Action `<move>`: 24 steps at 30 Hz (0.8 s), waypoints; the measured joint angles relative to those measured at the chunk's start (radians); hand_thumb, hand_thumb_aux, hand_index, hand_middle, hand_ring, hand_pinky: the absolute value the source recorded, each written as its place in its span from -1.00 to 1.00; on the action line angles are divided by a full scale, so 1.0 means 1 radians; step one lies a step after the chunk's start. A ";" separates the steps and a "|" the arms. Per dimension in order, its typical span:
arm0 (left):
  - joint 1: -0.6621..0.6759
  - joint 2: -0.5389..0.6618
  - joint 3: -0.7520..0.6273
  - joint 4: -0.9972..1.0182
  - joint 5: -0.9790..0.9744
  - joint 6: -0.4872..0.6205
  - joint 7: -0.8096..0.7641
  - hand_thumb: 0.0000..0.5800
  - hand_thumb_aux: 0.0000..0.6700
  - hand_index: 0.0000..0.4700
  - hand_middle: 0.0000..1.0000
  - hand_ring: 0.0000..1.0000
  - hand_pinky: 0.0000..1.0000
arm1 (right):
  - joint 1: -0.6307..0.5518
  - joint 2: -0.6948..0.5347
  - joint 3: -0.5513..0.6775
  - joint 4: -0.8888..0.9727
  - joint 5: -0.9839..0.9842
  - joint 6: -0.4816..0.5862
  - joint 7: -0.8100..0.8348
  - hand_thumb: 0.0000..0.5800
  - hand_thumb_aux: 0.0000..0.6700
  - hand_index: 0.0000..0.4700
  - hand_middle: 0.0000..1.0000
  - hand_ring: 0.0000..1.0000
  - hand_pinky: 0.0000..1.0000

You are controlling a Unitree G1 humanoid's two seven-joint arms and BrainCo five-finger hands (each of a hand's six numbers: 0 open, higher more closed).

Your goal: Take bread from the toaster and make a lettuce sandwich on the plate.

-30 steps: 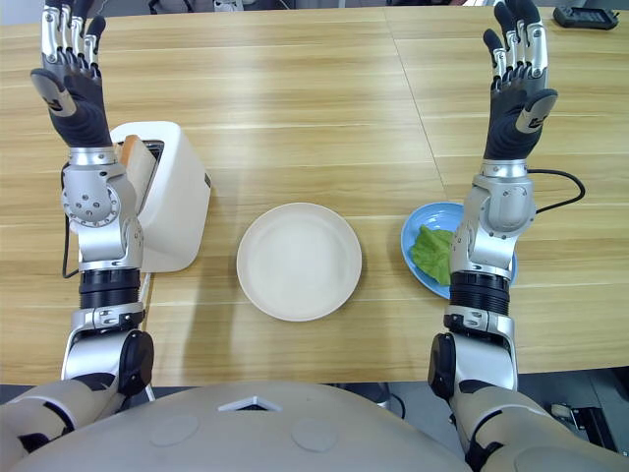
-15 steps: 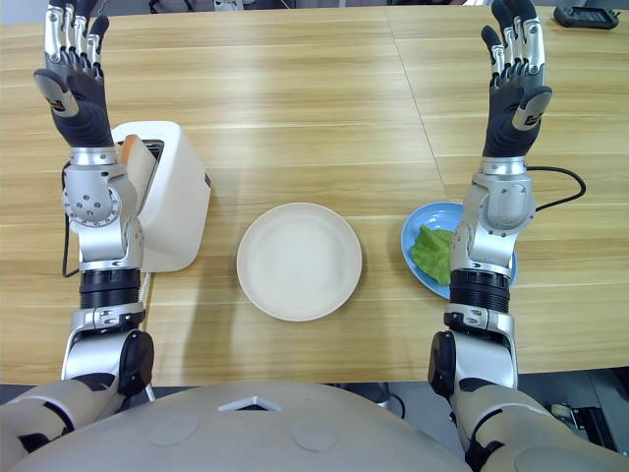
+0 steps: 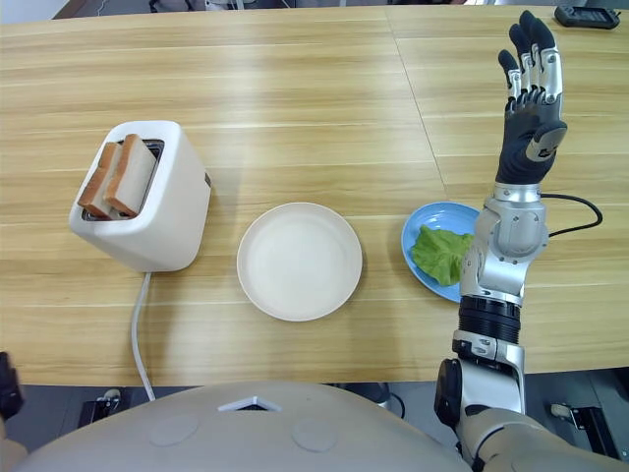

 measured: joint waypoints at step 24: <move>0.319 0.177 -0.127 -0.005 0.222 0.025 -0.230 -1.00 -1.00 -1.00 -1.00 -1.00 -1.00 | 0.098 -0.001 -0.037 -0.101 -0.009 0.013 -0.067 -1.00 -1.00 -1.00 -1.00 -1.00 -1.00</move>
